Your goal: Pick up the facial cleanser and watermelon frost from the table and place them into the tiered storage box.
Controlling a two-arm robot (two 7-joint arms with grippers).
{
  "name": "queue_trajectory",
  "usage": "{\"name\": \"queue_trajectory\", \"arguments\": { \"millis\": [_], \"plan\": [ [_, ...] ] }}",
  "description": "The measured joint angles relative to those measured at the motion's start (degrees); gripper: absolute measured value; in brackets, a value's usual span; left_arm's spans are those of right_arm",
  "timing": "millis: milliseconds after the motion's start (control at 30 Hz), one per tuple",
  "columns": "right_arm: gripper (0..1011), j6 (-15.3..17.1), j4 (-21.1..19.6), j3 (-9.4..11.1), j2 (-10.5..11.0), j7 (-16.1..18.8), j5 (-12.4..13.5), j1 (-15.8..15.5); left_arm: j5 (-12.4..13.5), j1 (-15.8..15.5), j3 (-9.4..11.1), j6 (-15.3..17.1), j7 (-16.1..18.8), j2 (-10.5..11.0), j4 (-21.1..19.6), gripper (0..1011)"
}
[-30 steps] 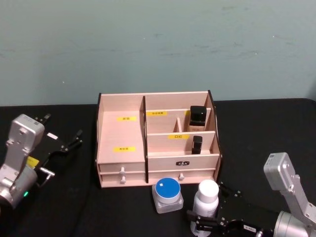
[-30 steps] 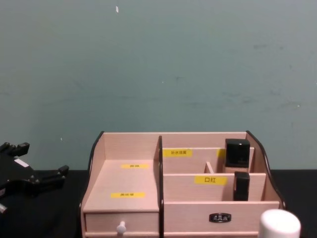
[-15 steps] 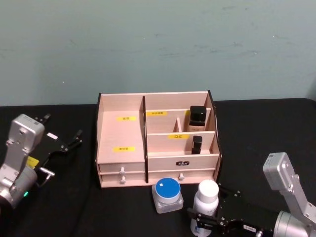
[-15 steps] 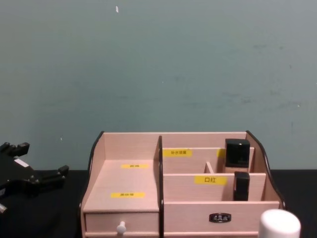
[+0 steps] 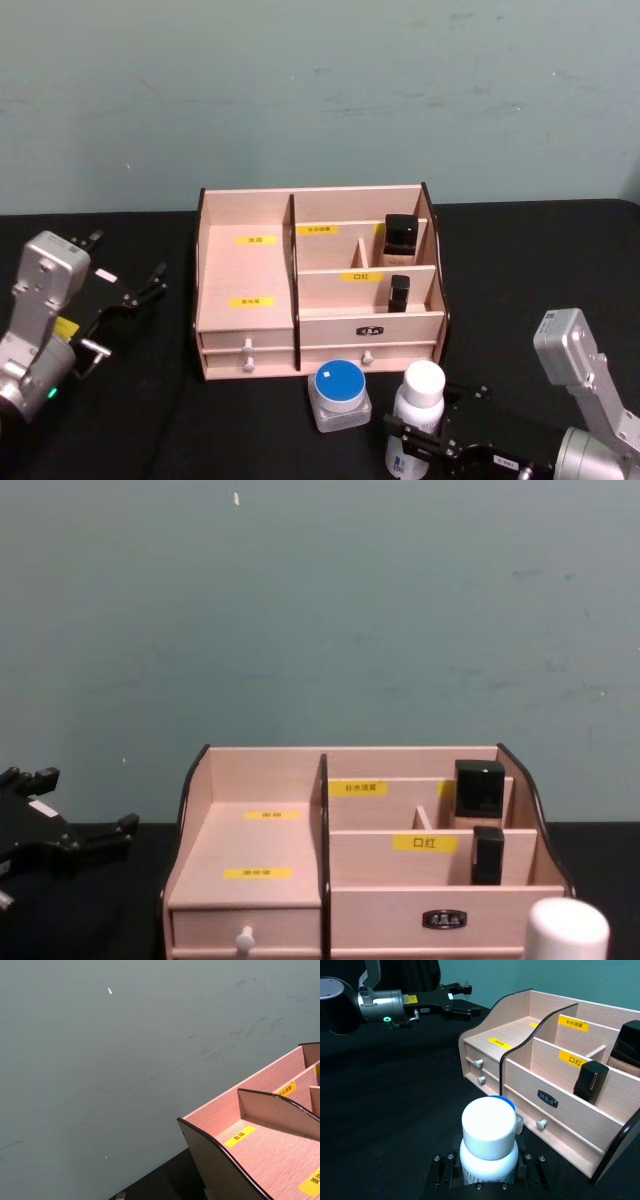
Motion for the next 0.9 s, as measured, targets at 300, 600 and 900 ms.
{"name": "queue_trajectory", "arguments": {
  "millis": [300,600,900],
  "plan": [
    [595,-1.44,-0.24,-0.20,-0.52,1.23,0.76,0.51,0.00,0.00,0.00,0.00,0.00,0.00,0.00,1010],
    [594,-1.91,-3.63,-1.15,-2.01,1.89,0.40,5.95,0.00,0.00,0.00,0.00,0.00,0.00,0.00,1010],
    [595,-0.86,-1.63,-2.22,-5.79,-0.68,-1.43,14.03,0.00,0.00,0.00,0.00,0.00,0.00,0.00,1010]
  ]
}}
